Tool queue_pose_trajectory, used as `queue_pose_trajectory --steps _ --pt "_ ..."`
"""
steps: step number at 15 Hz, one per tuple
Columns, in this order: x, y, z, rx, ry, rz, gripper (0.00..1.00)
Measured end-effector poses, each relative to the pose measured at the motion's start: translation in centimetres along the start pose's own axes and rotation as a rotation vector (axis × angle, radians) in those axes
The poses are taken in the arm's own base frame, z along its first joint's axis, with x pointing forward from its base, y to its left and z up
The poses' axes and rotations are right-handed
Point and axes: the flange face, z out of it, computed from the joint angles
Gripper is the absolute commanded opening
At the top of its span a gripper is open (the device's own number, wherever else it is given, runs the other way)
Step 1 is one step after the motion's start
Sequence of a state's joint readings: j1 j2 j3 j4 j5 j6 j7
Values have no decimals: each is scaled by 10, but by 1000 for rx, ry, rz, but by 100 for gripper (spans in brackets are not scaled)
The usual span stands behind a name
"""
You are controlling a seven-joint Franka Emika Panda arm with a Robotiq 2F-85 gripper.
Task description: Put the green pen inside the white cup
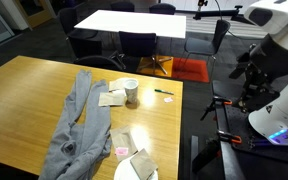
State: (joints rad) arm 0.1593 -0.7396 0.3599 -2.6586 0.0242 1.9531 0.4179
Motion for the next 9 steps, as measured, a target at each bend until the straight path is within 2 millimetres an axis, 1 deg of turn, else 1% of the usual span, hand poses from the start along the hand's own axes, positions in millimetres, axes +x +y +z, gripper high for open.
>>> queue_pose_trajectory --steps 2,4,6,9 --pt "12 12 -15 -16 39 16 100" --pt "24 29 -27 -20 66 35 100" --pt "35 50 -36 2 77 41 100" --pt "48 88 -41 50 85 46 100"
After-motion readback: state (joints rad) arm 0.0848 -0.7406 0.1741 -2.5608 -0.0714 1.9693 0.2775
